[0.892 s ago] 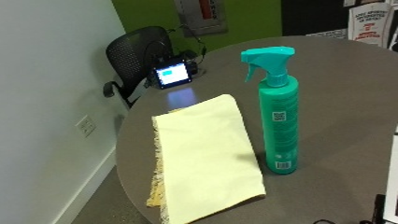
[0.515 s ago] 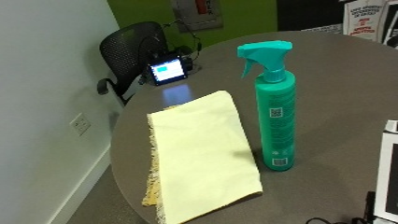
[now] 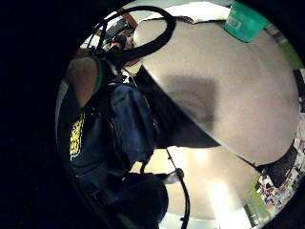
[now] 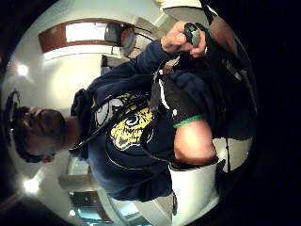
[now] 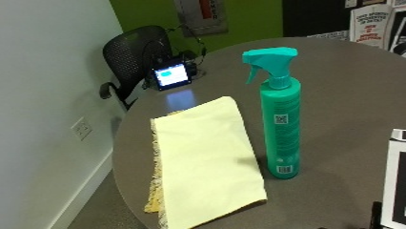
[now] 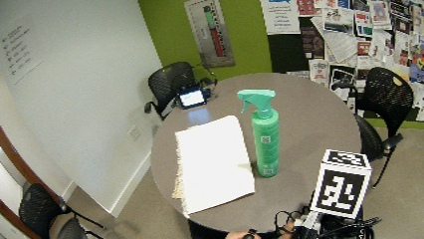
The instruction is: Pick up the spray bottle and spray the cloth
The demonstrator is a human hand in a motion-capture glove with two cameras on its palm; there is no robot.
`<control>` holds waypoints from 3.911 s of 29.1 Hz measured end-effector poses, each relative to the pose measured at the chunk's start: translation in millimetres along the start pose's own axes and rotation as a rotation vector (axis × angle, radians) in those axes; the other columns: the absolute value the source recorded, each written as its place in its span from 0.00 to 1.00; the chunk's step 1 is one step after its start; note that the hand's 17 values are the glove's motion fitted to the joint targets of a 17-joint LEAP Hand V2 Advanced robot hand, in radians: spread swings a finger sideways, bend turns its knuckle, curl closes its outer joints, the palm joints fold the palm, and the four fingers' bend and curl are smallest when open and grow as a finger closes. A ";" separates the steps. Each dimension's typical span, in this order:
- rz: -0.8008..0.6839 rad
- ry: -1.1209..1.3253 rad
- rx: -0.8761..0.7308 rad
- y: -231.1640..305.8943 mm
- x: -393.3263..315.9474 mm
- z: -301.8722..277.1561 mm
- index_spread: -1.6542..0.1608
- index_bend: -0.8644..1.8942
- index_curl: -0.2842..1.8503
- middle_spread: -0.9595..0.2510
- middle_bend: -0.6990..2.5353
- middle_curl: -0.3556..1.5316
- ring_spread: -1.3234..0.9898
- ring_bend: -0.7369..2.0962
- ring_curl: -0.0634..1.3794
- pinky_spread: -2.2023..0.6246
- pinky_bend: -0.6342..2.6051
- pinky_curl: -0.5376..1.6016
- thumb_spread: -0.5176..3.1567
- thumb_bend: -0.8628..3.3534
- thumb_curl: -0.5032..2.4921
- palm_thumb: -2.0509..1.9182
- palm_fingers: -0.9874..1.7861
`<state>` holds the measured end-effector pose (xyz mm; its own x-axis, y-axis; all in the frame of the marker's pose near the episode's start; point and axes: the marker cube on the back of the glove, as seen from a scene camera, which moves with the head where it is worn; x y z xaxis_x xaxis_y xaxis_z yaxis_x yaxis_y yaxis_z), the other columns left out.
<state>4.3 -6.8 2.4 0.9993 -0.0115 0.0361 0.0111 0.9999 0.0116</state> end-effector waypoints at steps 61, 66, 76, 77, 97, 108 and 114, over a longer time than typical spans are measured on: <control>0.434 -0.188 0.538 -2.9 115.2 -36.8 0.72 0.32 0.24 0.78 0.26 0.37 0.53 0.40 0.32 0.78 0.33 0.43 0.47 0.20 0.29 0.66 0.60; 0.370 -0.406 0.737 -20.1 143.4 -68.4 0.71 0.30 0.21 0.79 0.27 0.37 0.54 0.41 0.32 0.79 0.37 0.45 0.47 0.20 0.29 0.66 0.55; 0.184 -0.540 0.805 -73.3 173.1 -90.5 0.69 0.32 0.18 0.82 0.28 0.37 0.58 0.40 0.30 0.84 0.41 0.45 0.43 0.19 0.28 0.63 0.44; 0.161 -0.544 0.806 -77.8 173.1 -91.1 0.68 0.32 0.17 0.82 0.29 0.37 0.58 0.40 0.30 0.85 0.41 0.45 0.42 0.19 0.28 0.63 0.44; 0.098 -0.616 0.994 -121.5 176.8 -80.5 0.70 0.35 0.18 0.74 0.33 0.39 0.54 0.48 0.30 0.84 0.38 0.42 0.39 0.20 0.29 0.65 0.63; 0.149 -0.608 1.051 -125.9 181.1 -65.5 0.72 0.35 0.19 0.70 0.37 0.42 0.51 0.48 0.30 0.81 0.35 0.41 0.37 0.20 0.29 0.68 0.70; 0.119 -0.632 1.094 -125.6 178.9 -64.4 0.74 0.36 0.21 0.68 0.36 0.42 0.49 0.49 0.31 0.76 0.34 0.41 0.37 0.21 0.31 0.72 0.78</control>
<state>184.0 -133.7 -57.0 0.7976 -0.2275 0.5587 -0.4138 0.4676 0.7811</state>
